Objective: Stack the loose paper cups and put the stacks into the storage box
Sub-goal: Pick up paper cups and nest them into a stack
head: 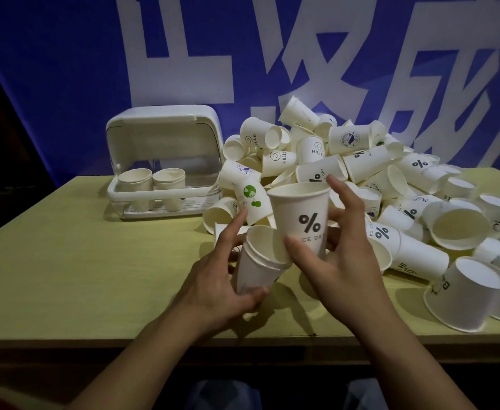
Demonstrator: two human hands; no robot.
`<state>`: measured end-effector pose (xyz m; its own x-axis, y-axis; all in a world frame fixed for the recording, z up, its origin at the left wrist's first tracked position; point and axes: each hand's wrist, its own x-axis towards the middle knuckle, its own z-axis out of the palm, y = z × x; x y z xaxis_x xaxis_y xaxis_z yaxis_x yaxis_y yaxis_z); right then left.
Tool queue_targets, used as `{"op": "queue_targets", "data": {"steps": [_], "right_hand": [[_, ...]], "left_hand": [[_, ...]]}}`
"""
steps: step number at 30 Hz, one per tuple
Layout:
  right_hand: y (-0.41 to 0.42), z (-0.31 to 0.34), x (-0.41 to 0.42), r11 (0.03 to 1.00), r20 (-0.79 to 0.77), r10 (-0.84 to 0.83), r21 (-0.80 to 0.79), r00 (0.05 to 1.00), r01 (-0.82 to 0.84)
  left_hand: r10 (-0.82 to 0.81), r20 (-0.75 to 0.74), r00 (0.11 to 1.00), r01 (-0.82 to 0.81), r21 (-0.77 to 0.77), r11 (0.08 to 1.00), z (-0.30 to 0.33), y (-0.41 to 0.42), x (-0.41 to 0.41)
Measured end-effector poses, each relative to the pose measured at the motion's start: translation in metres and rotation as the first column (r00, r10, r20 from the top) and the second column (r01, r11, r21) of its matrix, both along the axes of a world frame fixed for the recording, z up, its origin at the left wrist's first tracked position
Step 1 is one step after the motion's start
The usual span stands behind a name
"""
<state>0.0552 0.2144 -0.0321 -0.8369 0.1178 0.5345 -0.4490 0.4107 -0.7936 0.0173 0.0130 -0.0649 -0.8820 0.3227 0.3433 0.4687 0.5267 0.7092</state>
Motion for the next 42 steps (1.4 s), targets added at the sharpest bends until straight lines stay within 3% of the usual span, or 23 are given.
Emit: {"op": "queue_targets", "data": {"steps": [6, 10, 14, 16, 19, 24, 29, 34, 38, 42], "right_hand": [[-0.005, -0.01, 0.002, 1.0, 0.075, -0.019, 0.018, 0.997, 0.018], [0.004, -0.019, 0.014, 0.975, 0.04, -0.129, 0.188, 0.991, 0.12], [0.03, -0.026, 0.02, 0.863, -0.13, -0.422, 0.247, 0.897, 0.441], [0.046, -0.036, 0.019, 0.81, -0.12, -0.511, 0.264, 0.851, 0.523], [0.059, -0.054, 0.017, 0.839, 0.017, -0.487, 0.286, 0.873, 0.463], [0.063, -0.062, 0.015, 0.888, 0.147, -0.45, 0.177, 0.881, 0.424], [0.075, -0.037, 0.023, 0.867, 0.084, -0.495, -0.016, 0.865, 0.497], [0.085, -0.011, 0.03, 0.91, 0.108, -0.362, -0.173, 0.926, 0.376], [0.083, -0.017, 0.034, 0.937, 0.171, -0.304, -0.122, 0.937, 0.326], [0.081, -0.024, 0.043, 0.945, 0.176, -0.327, 0.055, 0.929, 0.322]], "left_hand": [[-0.117, 0.011, 0.993, 0.114, 0.136, 0.984, 0.001, 0.024, 0.003], [-0.118, 0.008, 0.993, 0.11, 0.301, 0.947, -0.003, 0.032, 0.001], [-0.131, 0.01, 0.991, 0.125, 0.24, 0.963, -0.01, 0.042, -0.001], [-0.144, 0.033, 0.989, 0.133, 0.232, 0.964, -0.013, 0.046, -0.003], [-0.159, 0.044, 0.986, 0.147, 0.202, 0.968, -0.013, 0.05, -0.003], [-0.179, 0.09, 0.98, 0.164, 0.158, 0.974, -0.015, 0.056, -0.004], [-0.197, 0.099, 0.975, 0.194, 0.043, 0.98, -0.016, 0.062, -0.009], [-0.257, 0.033, 0.966, 0.259, -0.111, 0.959, -0.003, 0.089, -0.008], [-0.295, -0.016, 0.955, 0.291, -0.126, 0.949, -0.003, 0.113, -0.003], [-0.313, -0.045, 0.949, 0.312, -0.015, 0.95, -0.01, 0.126, 0.001]]}}
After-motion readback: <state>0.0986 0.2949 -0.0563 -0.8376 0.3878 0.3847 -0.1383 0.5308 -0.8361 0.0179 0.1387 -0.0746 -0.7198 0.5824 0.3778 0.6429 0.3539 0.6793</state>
